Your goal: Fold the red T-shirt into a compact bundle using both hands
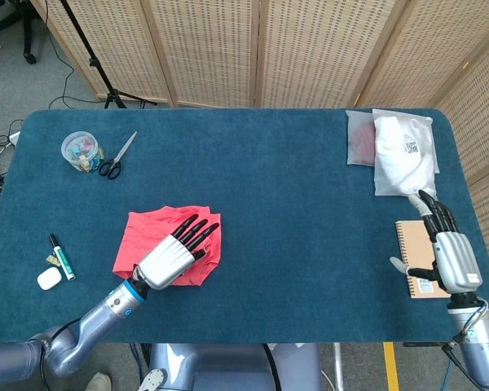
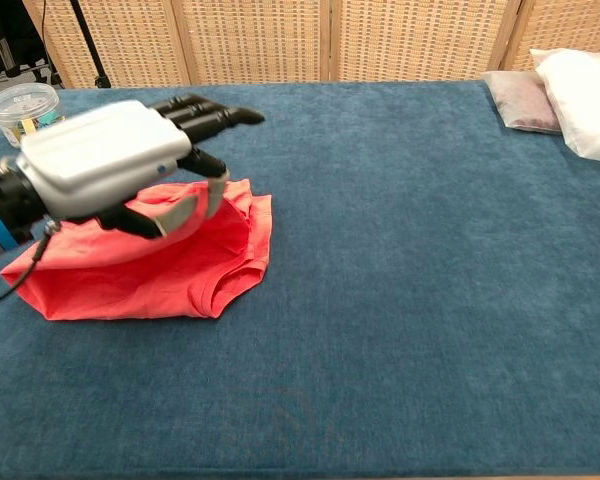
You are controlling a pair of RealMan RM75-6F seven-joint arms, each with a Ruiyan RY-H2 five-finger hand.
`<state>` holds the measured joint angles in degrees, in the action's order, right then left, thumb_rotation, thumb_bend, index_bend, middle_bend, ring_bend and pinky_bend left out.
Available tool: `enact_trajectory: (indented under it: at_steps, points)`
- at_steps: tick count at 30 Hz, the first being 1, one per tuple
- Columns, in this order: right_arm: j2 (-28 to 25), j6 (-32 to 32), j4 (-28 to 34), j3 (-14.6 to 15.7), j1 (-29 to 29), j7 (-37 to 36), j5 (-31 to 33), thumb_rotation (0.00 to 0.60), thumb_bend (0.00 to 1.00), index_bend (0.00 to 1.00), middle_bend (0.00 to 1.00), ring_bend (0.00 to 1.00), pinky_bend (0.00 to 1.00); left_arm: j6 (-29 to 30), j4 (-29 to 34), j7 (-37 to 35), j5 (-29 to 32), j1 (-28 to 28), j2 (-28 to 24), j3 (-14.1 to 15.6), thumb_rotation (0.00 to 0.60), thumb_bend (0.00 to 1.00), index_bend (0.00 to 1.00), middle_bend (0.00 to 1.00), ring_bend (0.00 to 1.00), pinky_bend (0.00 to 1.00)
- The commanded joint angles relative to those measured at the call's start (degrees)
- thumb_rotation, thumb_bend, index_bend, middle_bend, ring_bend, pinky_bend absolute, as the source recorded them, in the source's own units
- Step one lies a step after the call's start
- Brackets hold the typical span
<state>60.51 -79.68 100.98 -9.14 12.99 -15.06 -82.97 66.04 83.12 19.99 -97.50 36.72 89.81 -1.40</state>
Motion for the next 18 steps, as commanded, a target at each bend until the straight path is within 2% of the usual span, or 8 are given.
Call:
enact_trajectory:
  at_steps: [1, 10, 11, 13, 15, 18]
  points:
    - [0.0, 0.0, 0.0, 0.0, 0.0, 0.0, 0.0, 0.6, 0.0, 0.0, 0.0, 0.0, 0.0, -1.0, -1.0, 1.1, 1.2, -0.4, 2.5, 0.5, 0.6, 0.59, 0.73, 0.0, 0.0, 0.0]
    - [0.0, 0.3, -0.1, -0.1, 0.1, 0.0, 0.3, 0.6, 0.0, 0.0, 0.0, 0.0, 0.0, -5.2, -1.0, 2.6, 6.2, -1.1, 6.1, 1.7, 0.6, 0.56, 0.73, 0.0, 0.0, 0.0]
    - [0.0, 0.4, -0.1, -0.1, 0.1, -0.1, 0.3, 0.6, 0.0, 0.0, 0.0, 0.0, 0.0, -5.4, -1.1, 2.7, 6.5, -1.2, 6.2, 1.8, 0.6, 0.53, 0.69, 0.0, 0.0, 0.0]
    - [-0.1, 0.4, -0.1, -0.1, 0.1, -0.2, 0.3, 0.6, 0.0, 0.0, 0.0, 0.0, 0.0, -6.0, -0.8, 2.0, 7.3, -1.4, 6.3, 2.0, 0.6, 0.45, 0.54, 0.0, 0.0, 0.0]
    - [-0.1, 0.5, -0.1, -0.1, 0.1, -0.2, 0.4, 0.6, 0.0, 0.0, 0.0, 0.0, 0.0, -7.0, 0.4, -0.2, 8.7, -1.5, 5.7, 2.0, 0.6, 0.31, 0.28, 0.0, 0.0, 0.0]
    - [-0.2, 0.4, 0.0, -0.1, 0.1, -0.3, 0.3, 0.6, 0.0, 0.0, 0.0, 0.0, 0.0, -6.4, 2.1, -3.0, 9.2, -1.7, 4.2, 1.5, 0.6, 0.09, 0.02, 0.0, 0.0, 0.0]
